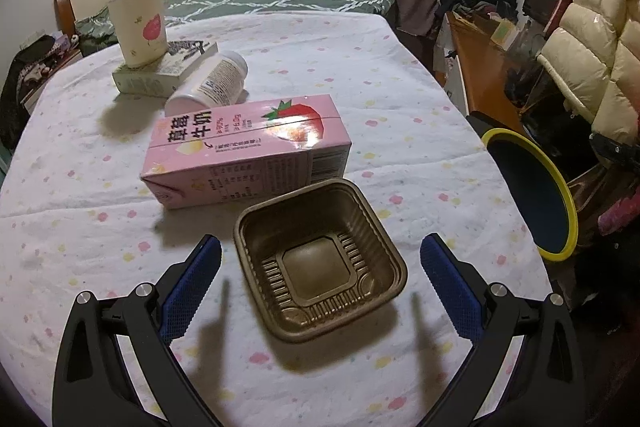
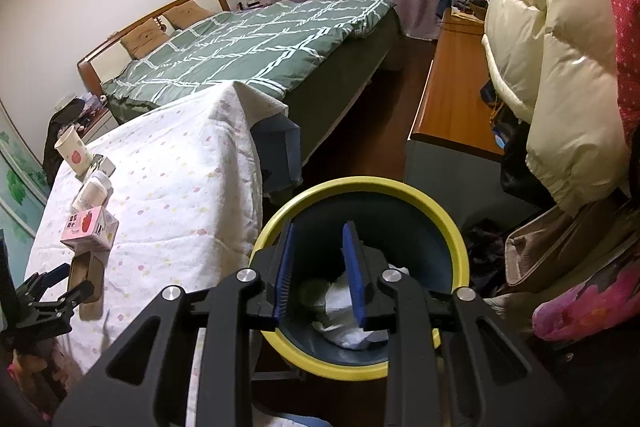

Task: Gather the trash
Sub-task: 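Grasp the brown plastic tray with the left tool and lift it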

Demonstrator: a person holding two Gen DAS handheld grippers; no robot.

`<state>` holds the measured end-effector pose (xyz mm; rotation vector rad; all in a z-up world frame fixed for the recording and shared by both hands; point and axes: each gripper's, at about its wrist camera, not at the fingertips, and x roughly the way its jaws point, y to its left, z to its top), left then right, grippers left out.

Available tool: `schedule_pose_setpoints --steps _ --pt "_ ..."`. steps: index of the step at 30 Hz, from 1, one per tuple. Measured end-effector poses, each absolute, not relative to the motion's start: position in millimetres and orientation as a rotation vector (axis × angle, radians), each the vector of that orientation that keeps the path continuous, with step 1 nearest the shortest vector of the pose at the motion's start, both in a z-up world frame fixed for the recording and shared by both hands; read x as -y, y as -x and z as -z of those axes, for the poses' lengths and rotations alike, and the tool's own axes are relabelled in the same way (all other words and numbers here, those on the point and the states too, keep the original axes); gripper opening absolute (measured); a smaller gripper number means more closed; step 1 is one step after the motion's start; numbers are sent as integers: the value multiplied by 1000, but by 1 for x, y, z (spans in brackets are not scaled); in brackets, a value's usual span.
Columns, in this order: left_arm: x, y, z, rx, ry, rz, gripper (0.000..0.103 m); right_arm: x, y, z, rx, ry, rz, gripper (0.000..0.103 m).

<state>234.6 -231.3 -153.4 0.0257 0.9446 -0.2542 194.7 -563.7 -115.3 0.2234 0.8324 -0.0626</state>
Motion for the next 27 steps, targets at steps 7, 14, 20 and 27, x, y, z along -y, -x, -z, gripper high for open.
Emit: schedule_pose_setpoints --steps 7,14,20,27 --pt "232 -241 161 -972 -34 255 84 563 -196 119 -843 -230 54 24" --pt "231 -236 158 -976 -32 289 77 561 -194 122 -842 -248 45 24" --pt "237 -224 146 -954 -45 332 77 557 -179 127 -834 -265 40 24" --pt "260 -216 128 -919 -80 415 77 556 -152 130 -813 -278 65 24"
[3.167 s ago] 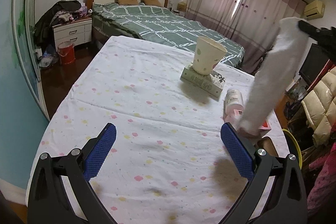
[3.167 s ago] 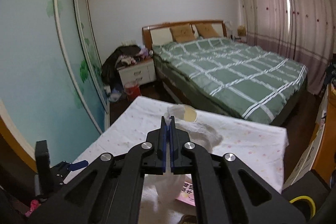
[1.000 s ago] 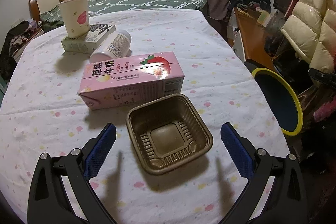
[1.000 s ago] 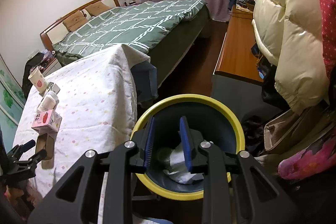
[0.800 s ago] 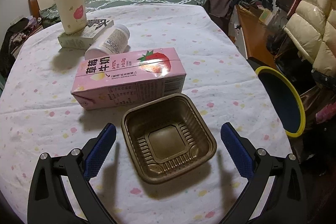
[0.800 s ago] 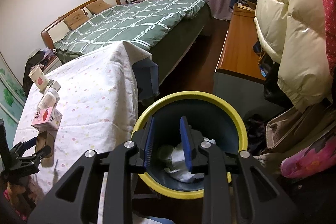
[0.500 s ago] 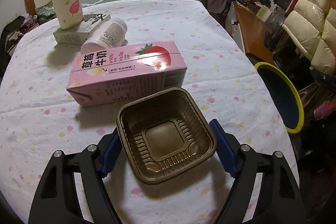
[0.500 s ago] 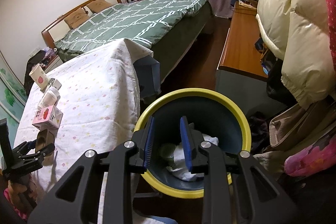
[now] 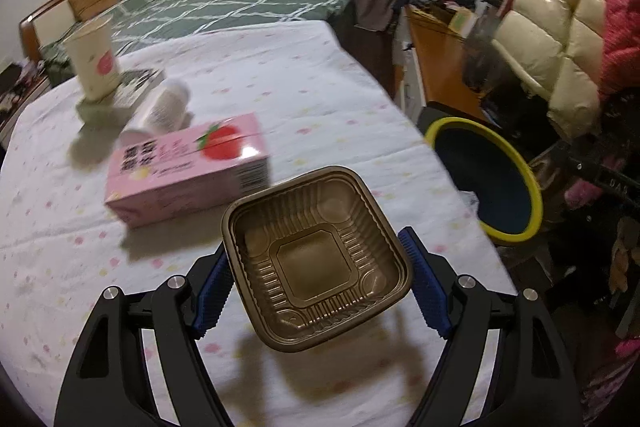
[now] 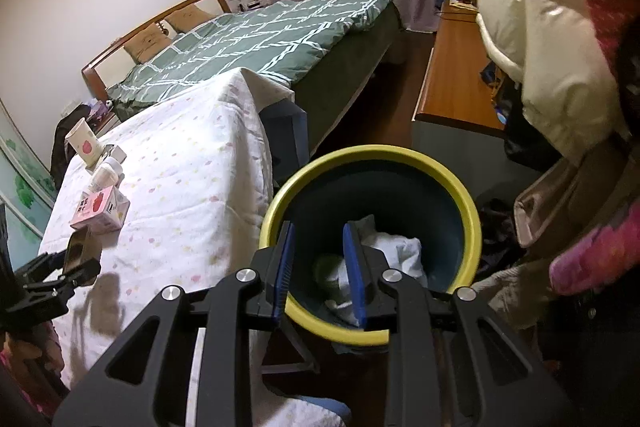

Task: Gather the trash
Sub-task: 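Carry the tray with the left tool over the bin and release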

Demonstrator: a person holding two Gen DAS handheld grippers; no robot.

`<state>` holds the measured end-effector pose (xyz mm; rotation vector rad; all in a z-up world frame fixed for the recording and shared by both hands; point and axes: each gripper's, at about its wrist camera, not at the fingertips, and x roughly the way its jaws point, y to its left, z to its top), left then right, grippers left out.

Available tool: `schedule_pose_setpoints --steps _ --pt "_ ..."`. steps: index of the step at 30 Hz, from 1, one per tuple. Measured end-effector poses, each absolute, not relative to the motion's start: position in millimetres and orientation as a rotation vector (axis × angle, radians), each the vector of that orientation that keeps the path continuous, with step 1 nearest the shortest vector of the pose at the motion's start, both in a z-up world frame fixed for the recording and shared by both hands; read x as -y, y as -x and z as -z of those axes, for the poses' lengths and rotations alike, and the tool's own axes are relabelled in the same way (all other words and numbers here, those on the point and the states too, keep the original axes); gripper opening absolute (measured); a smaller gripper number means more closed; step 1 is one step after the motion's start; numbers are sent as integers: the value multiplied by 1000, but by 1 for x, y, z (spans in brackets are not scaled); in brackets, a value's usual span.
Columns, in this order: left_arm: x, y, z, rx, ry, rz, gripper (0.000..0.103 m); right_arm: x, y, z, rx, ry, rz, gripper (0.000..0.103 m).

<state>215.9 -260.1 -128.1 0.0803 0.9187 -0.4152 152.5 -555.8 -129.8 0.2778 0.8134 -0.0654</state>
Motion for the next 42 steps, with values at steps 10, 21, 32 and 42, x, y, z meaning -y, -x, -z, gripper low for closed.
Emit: schedule_pose_setpoints --steps 10,21,32,42 --pt "343 -213 108 -874 -167 616 77 577 -113 129 -783 -290 173 29" --pt "457 -232 122 -916 -247 797 77 592 -81 136 -796 -296 245 30" --pt "527 -250 176 -1020 -329 801 87 597 -64 135 -794 -306 266 31" --pt "487 -237 140 -965 -265 816 93 596 -60 129 -758 -318 246 31"
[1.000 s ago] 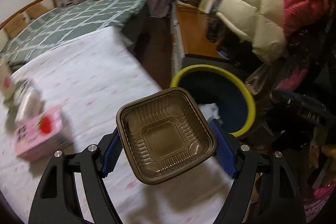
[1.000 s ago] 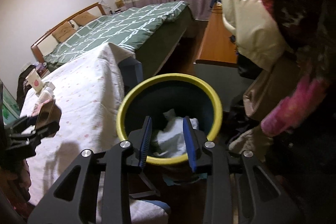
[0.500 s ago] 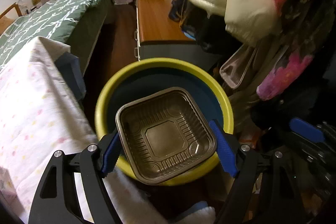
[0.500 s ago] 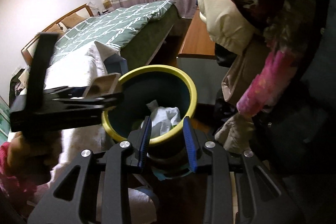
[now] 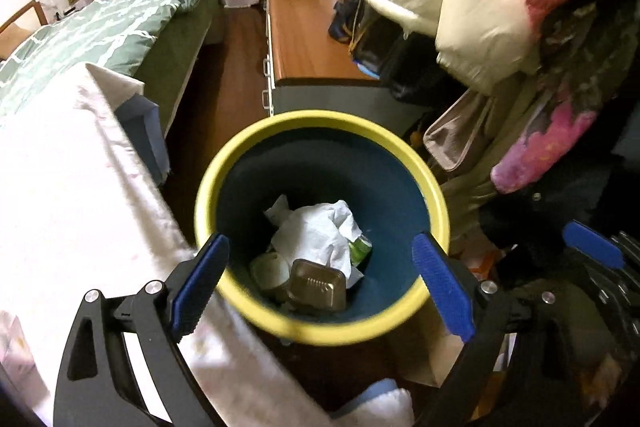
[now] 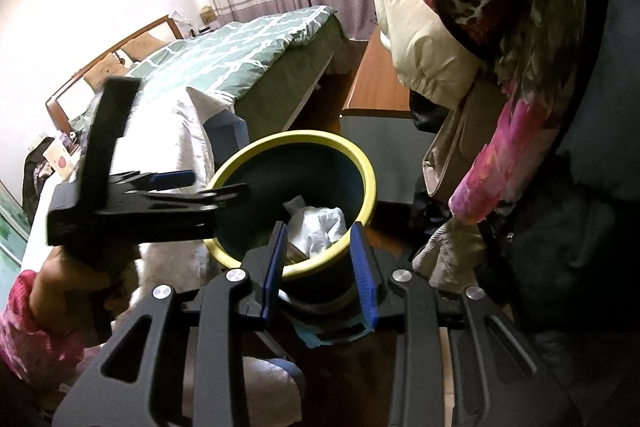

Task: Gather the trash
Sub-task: 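Carry the tray with the left tool over the bin and release, then move the right tool back to the table toward the pink milk carton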

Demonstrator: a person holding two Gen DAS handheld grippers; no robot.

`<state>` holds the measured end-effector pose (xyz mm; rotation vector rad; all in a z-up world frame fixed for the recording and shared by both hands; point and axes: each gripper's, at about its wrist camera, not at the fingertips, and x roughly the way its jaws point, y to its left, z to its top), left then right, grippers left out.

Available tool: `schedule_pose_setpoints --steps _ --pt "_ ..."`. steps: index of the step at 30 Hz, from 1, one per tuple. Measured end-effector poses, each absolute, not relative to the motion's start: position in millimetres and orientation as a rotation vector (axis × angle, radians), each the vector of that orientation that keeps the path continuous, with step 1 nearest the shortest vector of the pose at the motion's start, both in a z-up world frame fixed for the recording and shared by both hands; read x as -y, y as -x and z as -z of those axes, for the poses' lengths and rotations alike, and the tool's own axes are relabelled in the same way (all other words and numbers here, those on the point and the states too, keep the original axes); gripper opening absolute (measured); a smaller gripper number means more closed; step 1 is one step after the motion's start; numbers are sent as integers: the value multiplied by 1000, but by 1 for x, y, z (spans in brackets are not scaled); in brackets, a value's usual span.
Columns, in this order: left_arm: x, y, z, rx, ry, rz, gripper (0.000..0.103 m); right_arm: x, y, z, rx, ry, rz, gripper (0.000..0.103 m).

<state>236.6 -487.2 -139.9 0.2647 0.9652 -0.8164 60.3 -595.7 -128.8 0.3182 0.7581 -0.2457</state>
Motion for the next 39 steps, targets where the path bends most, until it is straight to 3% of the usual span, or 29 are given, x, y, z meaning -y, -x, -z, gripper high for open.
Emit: schedule_pose_setpoints --steps 10,25,39 --pt "340 -218 85 -848 -143 688 96 574 -81 128 -769 -298 200 32" --pt "61 -191 69 -759 51 145 98 391 -202 145 -865 -147 -200 32" --pt "15 -178 86 -778 147 103 98 312 -270 162 -944 8 -248 32"
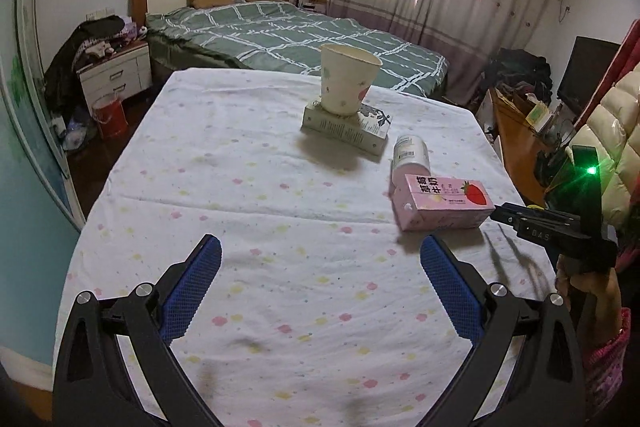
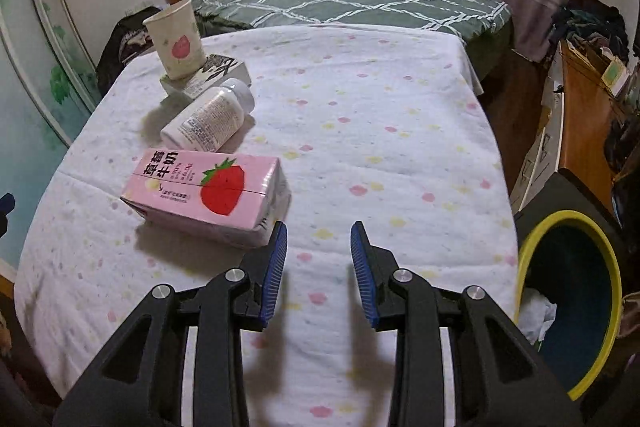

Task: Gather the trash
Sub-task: 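Move the right tool back to the table toward the pink milk carton, then grasp the pink strawberry-milk carton with the right tool and lift it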

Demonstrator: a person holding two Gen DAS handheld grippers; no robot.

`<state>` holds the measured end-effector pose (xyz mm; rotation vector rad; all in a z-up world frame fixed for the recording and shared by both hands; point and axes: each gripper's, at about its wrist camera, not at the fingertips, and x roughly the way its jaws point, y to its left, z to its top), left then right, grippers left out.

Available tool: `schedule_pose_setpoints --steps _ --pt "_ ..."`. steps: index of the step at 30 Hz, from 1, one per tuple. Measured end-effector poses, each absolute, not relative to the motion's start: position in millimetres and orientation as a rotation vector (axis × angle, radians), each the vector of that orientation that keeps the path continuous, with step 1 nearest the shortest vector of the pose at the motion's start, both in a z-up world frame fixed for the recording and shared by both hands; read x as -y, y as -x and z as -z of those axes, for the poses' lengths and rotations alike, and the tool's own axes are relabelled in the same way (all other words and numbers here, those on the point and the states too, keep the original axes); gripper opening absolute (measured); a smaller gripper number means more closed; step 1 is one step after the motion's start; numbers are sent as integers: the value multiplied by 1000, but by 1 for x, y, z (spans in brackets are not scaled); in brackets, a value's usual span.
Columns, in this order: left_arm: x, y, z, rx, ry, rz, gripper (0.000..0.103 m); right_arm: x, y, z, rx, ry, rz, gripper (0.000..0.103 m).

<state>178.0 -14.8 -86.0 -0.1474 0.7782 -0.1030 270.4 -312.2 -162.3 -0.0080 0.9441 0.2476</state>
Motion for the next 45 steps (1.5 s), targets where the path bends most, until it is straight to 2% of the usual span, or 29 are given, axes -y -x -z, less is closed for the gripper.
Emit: schedule_pose_setpoints --steps 12,15,16,19,20,21,32,40,45 --pt "4 -184 96 -790 191 104 98 244 -236 159 -979 86 -476 33" --pt "0 -183 96 -786 198 101 98 226 -226 157 -987 120 -553 36" --pt "-2 -183 96 -785 203 98 98 225 -225 153 -973 118 -548 42" --pt "-6 -180 95 -781 210 96 98 233 -223 142 -914 103 -517 70" --pt "-7 -180 95 -781 211 96 98 235 -222 140 -900 103 -509 75" --pt "-7 -180 96 -782 213 98 98 236 -223 140 -896 106 -506 76" --pt "-6 -177 101 -788 224 125 98 209 -249 164 -939 176 -518 76" --pt "-4 -177 102 -795 225 131 98 207 -258 174 -972 139 -529 50" --pt "2 -180 104 -804 212 142 98 216 -248 172 -967 117 -550 49"
